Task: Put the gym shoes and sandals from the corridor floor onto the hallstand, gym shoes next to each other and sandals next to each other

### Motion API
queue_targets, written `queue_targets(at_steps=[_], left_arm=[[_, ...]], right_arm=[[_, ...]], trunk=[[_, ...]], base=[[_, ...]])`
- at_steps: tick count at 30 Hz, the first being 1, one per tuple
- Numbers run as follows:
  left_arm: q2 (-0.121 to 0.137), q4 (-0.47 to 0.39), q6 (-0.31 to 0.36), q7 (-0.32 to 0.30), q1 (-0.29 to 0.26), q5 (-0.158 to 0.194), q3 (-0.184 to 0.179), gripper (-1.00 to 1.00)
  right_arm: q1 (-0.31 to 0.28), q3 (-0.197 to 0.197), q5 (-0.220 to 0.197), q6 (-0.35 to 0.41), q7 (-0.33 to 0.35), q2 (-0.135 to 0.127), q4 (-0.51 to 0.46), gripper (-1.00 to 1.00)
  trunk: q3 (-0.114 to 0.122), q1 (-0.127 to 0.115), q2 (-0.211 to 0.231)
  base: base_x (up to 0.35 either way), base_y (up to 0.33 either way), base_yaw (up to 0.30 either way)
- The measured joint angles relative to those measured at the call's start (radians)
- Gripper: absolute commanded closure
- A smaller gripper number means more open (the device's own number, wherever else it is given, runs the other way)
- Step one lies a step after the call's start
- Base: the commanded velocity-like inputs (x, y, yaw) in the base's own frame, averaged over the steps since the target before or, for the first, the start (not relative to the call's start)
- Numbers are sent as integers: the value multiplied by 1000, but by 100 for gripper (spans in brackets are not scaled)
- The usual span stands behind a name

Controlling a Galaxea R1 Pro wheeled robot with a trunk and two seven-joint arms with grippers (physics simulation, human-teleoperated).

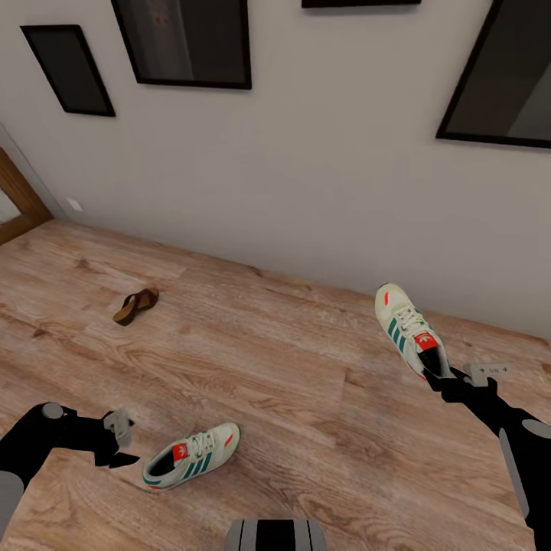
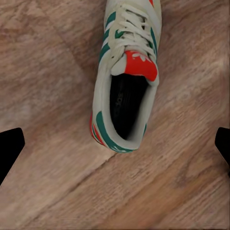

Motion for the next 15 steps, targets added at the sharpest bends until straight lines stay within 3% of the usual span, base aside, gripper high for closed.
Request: queue_targets(at_steps=[5,10,15], left_arm=[[-13,5,0,-20,-18,-1,10,-100],[-17,22,-4,-22,-19,51,13,-100],[-16,60,-8,-21,-19,135,15,-100]], right_arm=[[0,0,1,0,0,0,0,100],[0,-1,1,0,0,0,0,100],[0,-1,2,0,0,0,0,100]], trunk=[[-1,0,0],[-1,0,0],[-16,2,-1]], base=[[0,0,0],[0,0,0],[0,0,0]])
